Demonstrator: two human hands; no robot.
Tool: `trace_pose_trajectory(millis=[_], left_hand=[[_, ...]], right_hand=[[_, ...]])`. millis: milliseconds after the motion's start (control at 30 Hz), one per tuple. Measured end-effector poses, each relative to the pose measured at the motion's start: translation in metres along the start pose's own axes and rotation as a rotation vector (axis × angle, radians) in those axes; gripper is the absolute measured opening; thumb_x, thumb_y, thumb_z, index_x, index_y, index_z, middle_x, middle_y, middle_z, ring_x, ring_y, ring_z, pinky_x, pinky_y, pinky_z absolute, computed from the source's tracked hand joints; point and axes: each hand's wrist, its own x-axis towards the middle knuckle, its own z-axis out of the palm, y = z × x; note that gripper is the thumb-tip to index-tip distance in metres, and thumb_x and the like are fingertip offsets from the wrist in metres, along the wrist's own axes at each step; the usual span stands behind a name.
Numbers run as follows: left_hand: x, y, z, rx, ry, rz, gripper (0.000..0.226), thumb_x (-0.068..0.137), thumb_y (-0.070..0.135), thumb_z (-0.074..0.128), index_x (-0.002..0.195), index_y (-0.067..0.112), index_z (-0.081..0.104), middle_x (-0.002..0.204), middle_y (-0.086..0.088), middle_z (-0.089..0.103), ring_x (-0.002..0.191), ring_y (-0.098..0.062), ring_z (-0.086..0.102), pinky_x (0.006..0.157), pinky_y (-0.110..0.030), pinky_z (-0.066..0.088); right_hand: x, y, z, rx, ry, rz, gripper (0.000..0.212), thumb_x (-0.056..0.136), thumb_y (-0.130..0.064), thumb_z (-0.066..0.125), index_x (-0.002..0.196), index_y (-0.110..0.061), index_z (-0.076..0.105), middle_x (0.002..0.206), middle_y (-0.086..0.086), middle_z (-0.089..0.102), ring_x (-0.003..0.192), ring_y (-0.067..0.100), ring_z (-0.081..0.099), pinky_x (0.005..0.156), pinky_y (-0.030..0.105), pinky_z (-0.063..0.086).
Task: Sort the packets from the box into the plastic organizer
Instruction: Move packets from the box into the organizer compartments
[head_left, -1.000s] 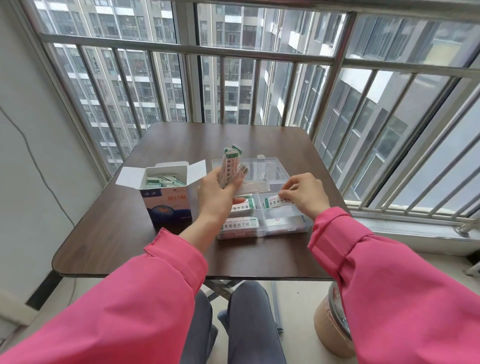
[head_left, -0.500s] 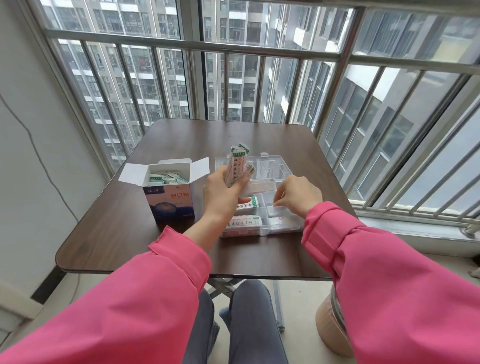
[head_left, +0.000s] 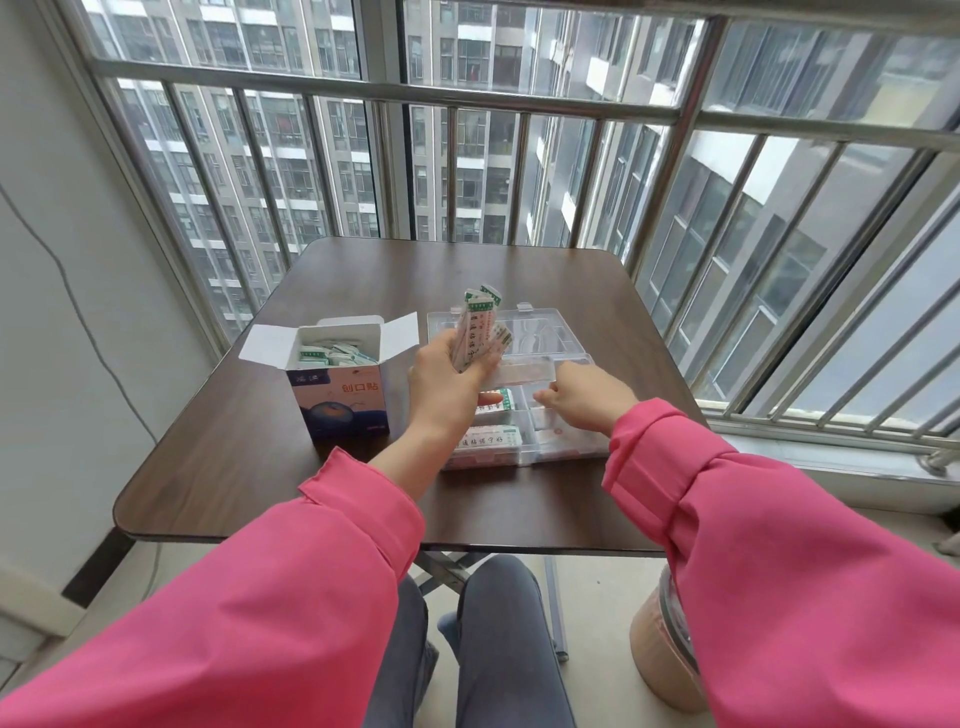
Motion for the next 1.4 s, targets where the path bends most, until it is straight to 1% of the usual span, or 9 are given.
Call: trace_pose_trajectory(millis=[267, 467, 567, 633, 800, 900, 1067, 1233, 1400], left_hand=[[-0.003, 0.004, -0.001, 0.008, 0.003, 0.011, 0.019, 0.085, 0.014, 0.069, 0.102, 0.016, 0.062, 0.093, -0.003, 0.065, 0.075, -0.009, 0.062, 0.059, -0.032, 0.059], [-0.005, 0.006, -0.002, -0.02, 0.018, -0.013, 0.017, 0.085, 0.014, 0.069, 0.101, 0.016, 0.062, 0.093, -0.003, 0.065, 0.075, -0.009, 0.063, 0.059, -0.029, 0.059], [-0.005, 0.007, -0.004, -0.061, 0.029, -0.035, 0.02, 0.085, 0.014, 0.068, 0.104, 0.016, 0.062, 0.094, -0.001, 0.065, 0.072, -0.006, 0.063, 0.058, -0.026, 0.058], [-0.007, 0.008, -0.003, -0.097, 0.021, -0.043, 0.021, 0.086, 0.011, 0.067, 0.106, 0.015, 0.061, 0.093, 0.001, 0.064, 0.076, -0.007, 0.062, 0.054, -0.022, 0.056], [-0.009, 0.01, 0.003, -0.118, -0.012, -0.051, 0.019, 0.086, 0.01, 0.066, 0.104, 0.013, 0.061, 0.091, 0.0, 0.064, 0.076, -0.009, 0.062, 0.052, -0.019, 0.054], [-0.01, 0.012, 0.008, -0.139, -0.064, -0.053, 0.011, 0.085, 0.012, 0.067, 0.092, 0.017, 0.062, 0.086, -0.001, 0.064, 0.074, -0.009, 0.062, 0.052, -0.02, 0.054], [-0.007, 0.012, 0.011, -0.129, -0.069, -0.059, 0.014, 0.084, 0.016, 0.069, 0.097, 0.016, 0.063, 0.087, 0.0, 0.066, 0.076, -0.009, 0.064, 0.059, -0.021, 0.057], [0.002, 0.007, 0.007, -0.11, 0.013, -0.103, 0.022, 0.087, 0.015, 0.066, 0.108, 0.013, 0.061, 0.089, -0.001, 0.067, 0.074, -0.015, 0.069, 0.052, -0.017, 0.05], [0.002, 0.004, 0.009, -0.071, -0.006, -0.099, 0.021, 0.086, 0.017, 0.068, 0.106, 0.013, 0.062, 0.089, -0.004, 0.069, 0.073, -0.017, 0.071, 0.054, -0.019, 0.052]], right_hand=[[-0.003, 0.003, 0.003, 0.031, -0.011, 0.032, 0.041, 0.098, -0.03, 0.041, 0.061, -0.014, 0.039, 0.079, 0.008, 0.05, 0.084, 0.027, 0.049, 0.067, 0.031, 0.036], [-0.007, 0.013, -0.006, 0.209, 0.049, -0.041, 0.037, 0.099, -0.023, 0.04, 0.096, -0.004, 0.072, 0.086, 0.013, 0.065, 0.084, 0.026, 0.059, 0.074, 0.028, 0.038], [-0.007, 0.022, -0.007, 0.401, 0.119, -0.054, 0.038, 0.098, -0.024, 0.042, 0.086, -0.007, 0.074, 0.096, 0.016, 0.069, 0.088, 0.027, 0.064, 0.081, 0.036, 0.05], [-0.008, 0.025, -0.006, 0.577, 0.152, -0.036, 0.037, 0.099, -0.023, 0.042, 0.088, -0.004, 0.072, 0.104, 0.016, 0.068, 0.098, 0.028, 0.064, 0.07, 0.032, 0.053], [-0.018, 0.021, -0.019, 1.062, 0.028, 0.039, 0.04, 0.096, -0.043, 0.045, 0.084, -0.009, 0.064, 0.078, 0.009, 0.07, 0.058, 0.015, 0.064, 0.045, 0.02, 0.036], [-0.022, 0.019, -0.02, 1.261, -0.108, -0.014, 0.018, 0.091, -0.023, 0.058, 0.085, -0.007, 0.063, 0.067, 0.004, 0.065, 0.05, 0.009, 0.063, 0.039, 0.013, 0.038], [-0.018, 0.025, -0.024, 1.53, -0.084, 0.0, 0.012, 0.088, -0.005, 0.06, 0.08, 0.003, 0.065, 0.07, 0.012, 0.069, 0.064, 0.016, 0.069, 0.065, 0.017, 0.057], [-0.004, 0.044, -0.018, 1.103, 0.148, -0.038, 0.005, 0.082, 0.003, 0.065, 0.083, 0.008, 0.066, 0.067, 0.011, 0.066, 0.068, 0.018, 0.065, 0.069, 0.018, 0.056], [0.005, 0.05, -0.014, 0.48, 0.135, -0.071, 0.006, 0.075, -0.007, 0.075, 0.075, -0.013, 0.073, 0.07, 0.001, 0.067, 0.07, 0.008, 0.06, 0.073, 0.014, 0.045]])
